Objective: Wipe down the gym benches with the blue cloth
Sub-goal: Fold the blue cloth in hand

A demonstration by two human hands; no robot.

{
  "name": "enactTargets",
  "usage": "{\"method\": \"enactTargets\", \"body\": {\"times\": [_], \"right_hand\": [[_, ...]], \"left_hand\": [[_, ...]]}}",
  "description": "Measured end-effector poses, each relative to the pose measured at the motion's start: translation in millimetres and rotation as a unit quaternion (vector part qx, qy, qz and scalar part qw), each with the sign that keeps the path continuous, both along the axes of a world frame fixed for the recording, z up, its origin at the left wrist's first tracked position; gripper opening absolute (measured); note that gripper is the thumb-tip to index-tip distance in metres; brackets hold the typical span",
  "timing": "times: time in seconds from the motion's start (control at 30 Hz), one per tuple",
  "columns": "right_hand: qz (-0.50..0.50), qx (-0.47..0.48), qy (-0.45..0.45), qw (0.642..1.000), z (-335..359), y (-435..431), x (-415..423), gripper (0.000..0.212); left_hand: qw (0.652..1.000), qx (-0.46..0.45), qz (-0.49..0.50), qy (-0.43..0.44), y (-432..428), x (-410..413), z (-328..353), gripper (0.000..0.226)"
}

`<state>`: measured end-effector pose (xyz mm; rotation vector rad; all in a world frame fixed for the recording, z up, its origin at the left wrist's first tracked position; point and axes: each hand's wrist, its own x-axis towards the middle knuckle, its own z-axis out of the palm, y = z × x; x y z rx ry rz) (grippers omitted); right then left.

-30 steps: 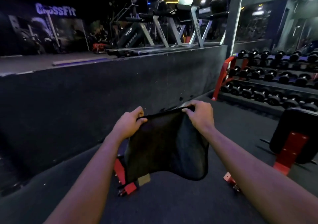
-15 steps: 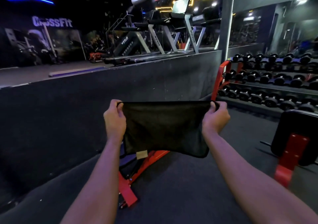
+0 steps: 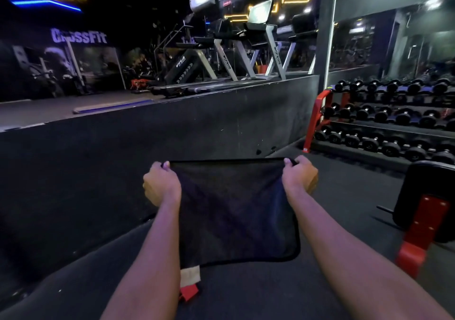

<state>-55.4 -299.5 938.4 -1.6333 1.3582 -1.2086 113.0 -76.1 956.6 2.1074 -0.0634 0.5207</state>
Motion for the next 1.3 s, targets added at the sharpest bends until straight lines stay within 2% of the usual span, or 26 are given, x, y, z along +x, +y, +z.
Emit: {"method": "enactTargets", "body": {"times": [0.07, 0.13, 0.17, 0.23, 0.3, 0.4, 0.47, 0.63, 0.83, 0.9, 1.07, 1.23, 1.3], "right_hand": [[0.028, 0.043, 0.016, 0.999, 0.2, 0.6, 3.0, 0.020], [0.063, 0.061, 0.020, 0.996, -0.2, 7.7, 7.0, 0.018], [0.091, 0.063, 0.011, 0.994, -1.0, 13.3, 10.0, 0.016], [0.168, 0.074, -0.022, 0.983, -5.2, 29.0, 16.5, 0.026], [0.260, 0.109, -0.065, 0.957, -8.9, 45.0, 23.5, 0.030], [0.358, 0.115, -0.073, 0.924, -13.5, 59.6, 31.4, 0.023], [0.387, 0.098, -0.064, 0.914, -15.9, 65.8, 33.2, 0.019], [0.419, 0.074, -0.068, 0.902, -19.4, 74.9, 32.6, 0.016], [0.466, 0.123, -0.061, 0.874, -16.4, 76.7, 25.3, 0.019], [0.478, 0.105, -0.060, 0.870, -18.8, 74.6, 23.2, 0.018], [0.458, 0.010, -0.024, 0.889, -28.6, 68.7, 18.7, 0.010], [0.448, -0.040, -0.028, 0.893, -43.0, 64.3, 19.0, 0.003], [0.432, -0.045, -0.034, 0.900, -45.3, 63.0, 18.2, 0.018]], "left_hand": [[0.997, 0.002, -0.010, 0.071, -1.1, 0.2, -0.7, 0.029], [0.994, 0.009, -0.041, 0.101, -4.6, -3.7, -2.9, 0.029], [0.992, 0.011, -0.068, 0.106, -8.0, -5.9, -2.9, 0.028], [0.985, 0.018, -0.143, 0.099, -16.1, -11.6, -4.5, 0.028], [0.971, 0.026, -0.223, 0.083, -25.1, -19.9, -6.9, 0.036], [0.947, 0.037, -0.308, 0.081, -36.1, -33.1, -12.1, 0.041], [0.933, 0.044, -0.347, 0.082, -39.6, -38.0, -16.6, 0.040], [0.903, 0.062, -0.413, 0.102, -39.2, -41.1, -21.1, 0.034], [0.887, 0.066, -0.433, 0.144, -34.7, -37.0, -21.0, 0.034], [0.880, 0.052, -0.447, 0.153, -33.0, -39.9, -19.0, 0.037], [0.863, 0.084, -0.479, 0.133, -27.6, -42.3, -13.4, 0.044], [0.835, 0.154, -0.511, 0.133, -23.8, -38.6, -8.9, 0.030], [0.826, 0.174, -0.519, 0.135, -23.7, -37.1, -8.1, 0.027]]}}
